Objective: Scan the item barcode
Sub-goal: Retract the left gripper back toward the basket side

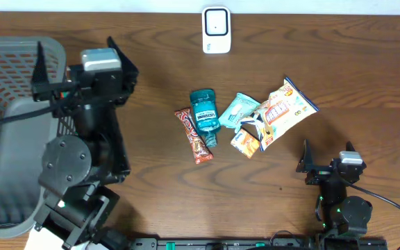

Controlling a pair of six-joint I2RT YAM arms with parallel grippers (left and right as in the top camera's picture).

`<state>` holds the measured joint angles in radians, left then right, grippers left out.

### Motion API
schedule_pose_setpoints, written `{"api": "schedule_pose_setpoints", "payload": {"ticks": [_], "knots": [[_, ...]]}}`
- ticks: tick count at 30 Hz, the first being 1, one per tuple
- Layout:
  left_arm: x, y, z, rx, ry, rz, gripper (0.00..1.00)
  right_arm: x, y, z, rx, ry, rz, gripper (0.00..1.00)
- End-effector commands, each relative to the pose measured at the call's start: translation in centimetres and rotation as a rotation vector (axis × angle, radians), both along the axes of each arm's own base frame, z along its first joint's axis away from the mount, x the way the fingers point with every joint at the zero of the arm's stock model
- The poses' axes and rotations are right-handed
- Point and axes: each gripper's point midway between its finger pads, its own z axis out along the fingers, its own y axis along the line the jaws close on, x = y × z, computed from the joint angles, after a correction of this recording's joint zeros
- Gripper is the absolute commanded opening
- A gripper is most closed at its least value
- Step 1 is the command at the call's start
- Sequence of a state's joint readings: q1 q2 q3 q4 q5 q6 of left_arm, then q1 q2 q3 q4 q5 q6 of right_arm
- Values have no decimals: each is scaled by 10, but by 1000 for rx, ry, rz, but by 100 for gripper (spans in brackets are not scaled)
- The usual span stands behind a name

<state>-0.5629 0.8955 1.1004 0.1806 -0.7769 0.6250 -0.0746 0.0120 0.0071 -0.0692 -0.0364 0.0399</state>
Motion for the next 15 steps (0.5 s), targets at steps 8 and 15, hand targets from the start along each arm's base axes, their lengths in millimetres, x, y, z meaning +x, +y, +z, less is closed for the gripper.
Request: {"api": "schedule_pose_setpoints", "payload": {"ticks": [8,15], "knots": [[-57,57,34,-246,-187,1,98,0,-1,0,-15,0,-3,99],[-106,93,51,-270,-297,77,98,0,-1,0,-15,0,-4,99]]}}
